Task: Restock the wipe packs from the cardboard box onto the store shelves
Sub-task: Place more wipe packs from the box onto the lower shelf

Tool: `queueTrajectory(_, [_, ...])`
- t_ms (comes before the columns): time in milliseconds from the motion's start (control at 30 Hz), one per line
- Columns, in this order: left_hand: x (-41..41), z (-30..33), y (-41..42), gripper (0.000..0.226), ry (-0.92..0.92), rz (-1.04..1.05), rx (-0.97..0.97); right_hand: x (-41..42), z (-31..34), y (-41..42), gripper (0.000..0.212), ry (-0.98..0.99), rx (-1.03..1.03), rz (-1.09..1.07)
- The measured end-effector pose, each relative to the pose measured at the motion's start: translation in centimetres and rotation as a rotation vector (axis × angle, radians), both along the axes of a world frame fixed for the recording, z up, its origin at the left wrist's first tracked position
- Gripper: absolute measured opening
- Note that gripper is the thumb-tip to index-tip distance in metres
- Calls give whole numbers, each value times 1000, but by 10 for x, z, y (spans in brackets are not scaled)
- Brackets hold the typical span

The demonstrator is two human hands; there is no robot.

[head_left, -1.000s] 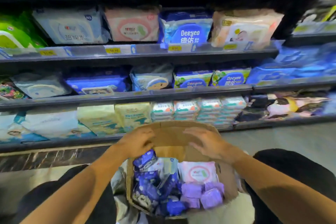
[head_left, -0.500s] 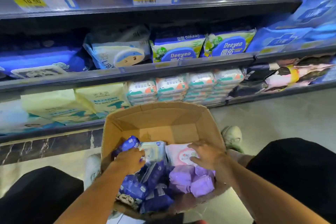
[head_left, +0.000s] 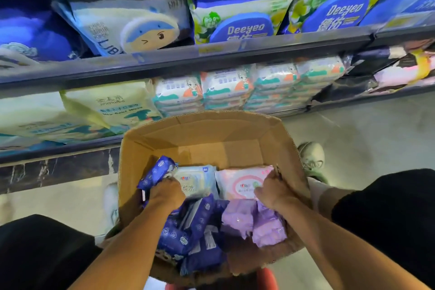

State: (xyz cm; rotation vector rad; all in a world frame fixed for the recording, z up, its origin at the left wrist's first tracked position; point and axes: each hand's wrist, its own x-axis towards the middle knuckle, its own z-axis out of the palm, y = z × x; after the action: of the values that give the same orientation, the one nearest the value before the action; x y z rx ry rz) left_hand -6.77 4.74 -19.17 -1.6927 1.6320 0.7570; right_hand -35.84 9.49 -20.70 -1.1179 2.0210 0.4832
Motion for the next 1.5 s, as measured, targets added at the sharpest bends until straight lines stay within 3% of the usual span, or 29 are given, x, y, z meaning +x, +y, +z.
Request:
queueTrajectory(133, [-12, -2, 2, 75, -31, 53, 63, 11, -6, -5, 93, -2, 22, -113])
queueTrajectory(267, [-16, -15, 13, 99, -39, 160, 136, 18, -5, -4, 109, -25, -34, -266])
queueTrajectory(333, [-11, -20, 9, 96, 12, 260, 147, 18, -10, -4, 114, -81, -27, -348])
queueTrajectory(500, [6, -29, -8, 65, 296, 712, 172, 14, -17, -4, 93, -187, 8, -529])
queueTrajectory(633, [11, -38, -5, 75, 421, 1020, 81, -22, -122, 15, 129, -254, 2, -593])
queueTrajectory(700, [12, -43, -7, 74, 455, 1075, 70, -23, -109, 10, 113, -262, 9, -611])
queueTrajectory(767, [12, -41, -8, 63, 469, 1113, 79, -2, -36, -9, 71, -252, -12, -606])
queueTrajectory(833, [13, -43, -7, 64, 455, 1150, 91, 3, -13, -18, 51, -304, 34, -599])
queueTrajectory(967, [14, -42, -7, 86, 421, 1163, 98, 5, -8, -23, 57, -340, 10, -640])
queueTrajectory(1067, [20, -43, -9, 88, 418, 1137, 143, 3, -5, -23, 60, -361, -10, -657])
queueTrajectory(1200, [23, -45, -6, 85, 385, 1078, 120, -3, 1, -26, 54, -335, 57, -469])
queueTrajectory(1300, [16, -39, -6, 104, 423, 1063, 91, 6, 16, -42, 76, -251, 122, -138])
queueTrajectory(1400, [6, -34, -7, 117, 434, 1088, 35, 22, 38, -56, 101, -10, 218, 264])
queueTrajectory(1500, [2, -28, -11, 125, 402, 1070, 35, 24, 39, -57, 111, 32, 227, 294])
